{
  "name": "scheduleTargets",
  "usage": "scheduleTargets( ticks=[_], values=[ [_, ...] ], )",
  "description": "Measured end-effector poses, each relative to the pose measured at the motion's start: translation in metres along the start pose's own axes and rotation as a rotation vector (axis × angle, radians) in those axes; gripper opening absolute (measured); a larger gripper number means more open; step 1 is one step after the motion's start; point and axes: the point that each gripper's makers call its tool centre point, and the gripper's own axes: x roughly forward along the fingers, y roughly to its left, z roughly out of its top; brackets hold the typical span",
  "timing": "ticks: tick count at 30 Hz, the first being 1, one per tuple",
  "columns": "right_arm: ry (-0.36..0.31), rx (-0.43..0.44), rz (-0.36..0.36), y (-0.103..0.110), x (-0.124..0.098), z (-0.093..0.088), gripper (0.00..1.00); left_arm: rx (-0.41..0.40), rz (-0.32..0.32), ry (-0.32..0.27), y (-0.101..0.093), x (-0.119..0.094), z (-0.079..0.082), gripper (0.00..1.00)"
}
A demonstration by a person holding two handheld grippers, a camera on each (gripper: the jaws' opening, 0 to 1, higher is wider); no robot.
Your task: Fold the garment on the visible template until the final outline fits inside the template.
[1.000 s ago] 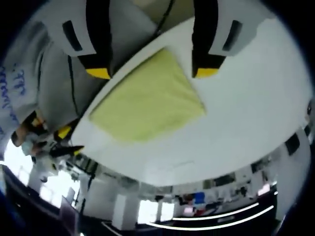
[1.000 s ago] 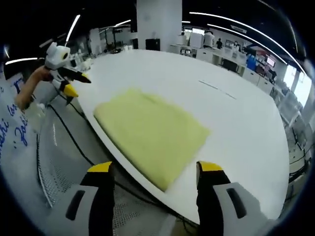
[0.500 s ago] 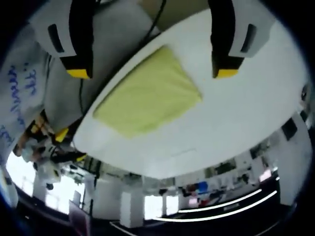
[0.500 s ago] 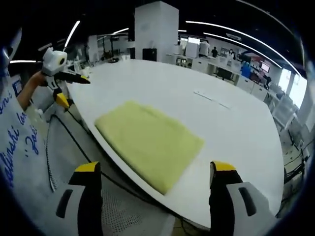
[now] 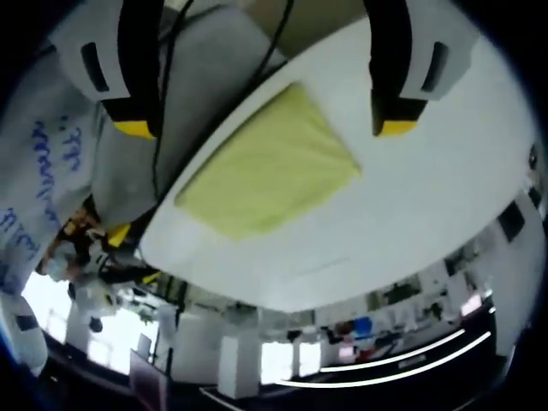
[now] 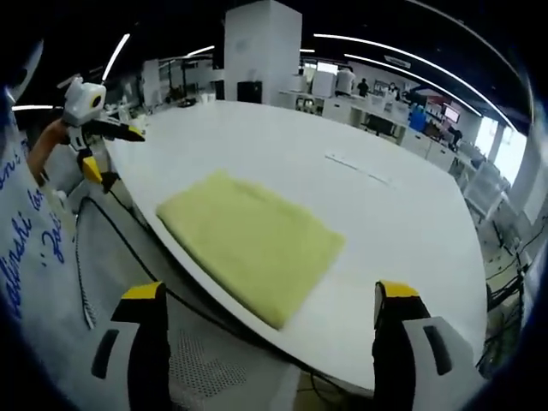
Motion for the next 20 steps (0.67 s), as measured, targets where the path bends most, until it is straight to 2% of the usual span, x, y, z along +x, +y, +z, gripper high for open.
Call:
scheduleTargets(
  ticks=[4,8,20],
  values=[
    [0.004,0.0,0.002,0.0027,0.0012,-0.0007,1.0,0.009,-0.003,0.002,-0.0005,-0.0011,0.0025,0.99],
    [0.024,-0.007,0.008,0.0047,0.0015,-0.0035,1.0,-0.006,-0.019,-0.028,-0.0034,-0.0028,0.0084,0.99],
    [0.043,-0.009,-0.011,0.001,0.0025,-0.0087,1.0,0.0,-0.007,0.001,0.0003,-0.0025,0.0035,0.99]
  ],
)
